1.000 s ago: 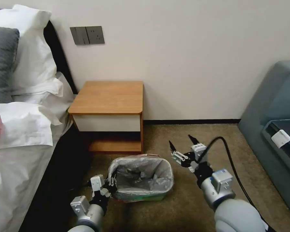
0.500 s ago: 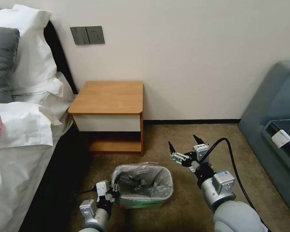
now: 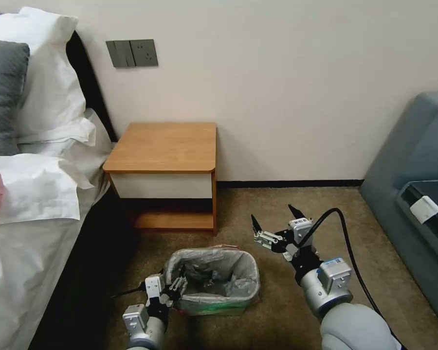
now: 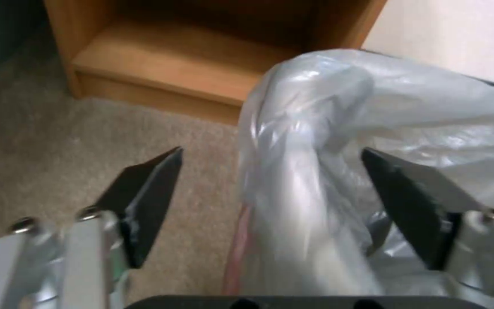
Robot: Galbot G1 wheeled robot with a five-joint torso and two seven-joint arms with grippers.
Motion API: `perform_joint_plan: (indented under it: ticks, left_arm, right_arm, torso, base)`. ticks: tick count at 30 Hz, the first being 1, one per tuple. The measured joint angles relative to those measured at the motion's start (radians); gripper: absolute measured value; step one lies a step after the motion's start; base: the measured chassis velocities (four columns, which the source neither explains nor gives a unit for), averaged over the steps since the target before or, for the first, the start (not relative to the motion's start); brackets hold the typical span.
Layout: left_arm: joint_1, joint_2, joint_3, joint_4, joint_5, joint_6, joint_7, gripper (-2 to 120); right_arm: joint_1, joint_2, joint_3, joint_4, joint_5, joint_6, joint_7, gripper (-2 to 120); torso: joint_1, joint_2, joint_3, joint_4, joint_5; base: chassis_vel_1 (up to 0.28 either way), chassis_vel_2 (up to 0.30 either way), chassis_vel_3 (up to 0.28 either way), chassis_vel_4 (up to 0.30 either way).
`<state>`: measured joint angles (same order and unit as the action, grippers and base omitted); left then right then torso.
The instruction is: Pick up the garbage bag from the table and place it over the trash can.
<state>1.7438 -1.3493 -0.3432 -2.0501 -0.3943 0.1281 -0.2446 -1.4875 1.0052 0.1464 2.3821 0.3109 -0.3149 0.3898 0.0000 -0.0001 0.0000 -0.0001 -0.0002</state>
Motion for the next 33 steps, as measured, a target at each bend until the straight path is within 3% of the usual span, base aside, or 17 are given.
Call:
perform_joint_plan:
  ticks: [4,9,13,14,17,22,25,33]
  left_arm:
    - [0.013,0.004,-0.02,-0.024,0.038,-0.014,0.001,97]
    - [0.028,0.005,-0.065,-0.062,0.071,-0.04,0.016,100]
    - [0.042,0.009,-0.187,-0.078,0.16,-0.162,0.051,100]
    - [0.042,0.009,-0.187,-0.078,0.16,-0.162,0.051,100]
    - [0.059,0.007,-0.264,-0.098,0.185,-0.232,0.065,100]
    - [0.098,-0.007,-0.283,-0.146,0.188,-0.275,0.132,100]
    - [0.139,-0.013,-0.293,-0.179,0.194,-0.311,0.175,100]
    - [0.284,-0.033,-0.292,-0.234,0.198,-0.376,0.187,100]
  right_arm:
    - [-0.014,0.004,0.005,0.006,0.0,0.012,0.0,100]
    - [-0.045,0.023,0.023,0.0,-0.003,0.061,-0.016,100]
    - [-0.127,0.092,0.078,-0.077,-0.063,0.219,-0.094,100]
    - [-0.127,0.092,0.078,-0.077,-0.063,0.219,-0.094,100]
    - [-0.182,0.135,0.114,-0.142,-0.112,0.346,-0.132,100]
    - [-0.25,0.19,0.165,-0.181,-0.146,0.455,-0.18,100]
    - [-0.334,0.26,0.244,-0.2,-0.183,0.549,-0.223,100]
    - [-0.444,0.328,0.279,-0.212,-0.224,0.692,-0.235,100]
  torso:
    - [0.0,0.0,0.0,0.0,0.0]
    - [0.0,0.0,0.0,0.0001,0.0001]
    - [0.0,0.0,0.0,0.0,0.0003]
    - [0.0,0.0,0.0,0.0,0.0003]
    - [0.0,0.0,0.0,0.0002,0.0003]
    - [0.0,0.0,0.0,0.0001,0.0004]
    - [0.0,0.0,0.0,-0.0002,0.0001]
    - [0.0,0.0,0.0,0.0001,0.0002]
  base:
    - [0.0,0.0,0.0,0.0]
    - [0.0,0.0,0.0,0.0]
    - [0.0,0.0,0.0,0.0]
    - [0.0,0.0,0.0,0.0]
    - [0.0,0.0,0.0,0.0]
    - [0.0,0.0,0.0,0.0]
    - [0.0,0.0,0.0,0.0]
    - [0.0,0.0,0.0,0.0]
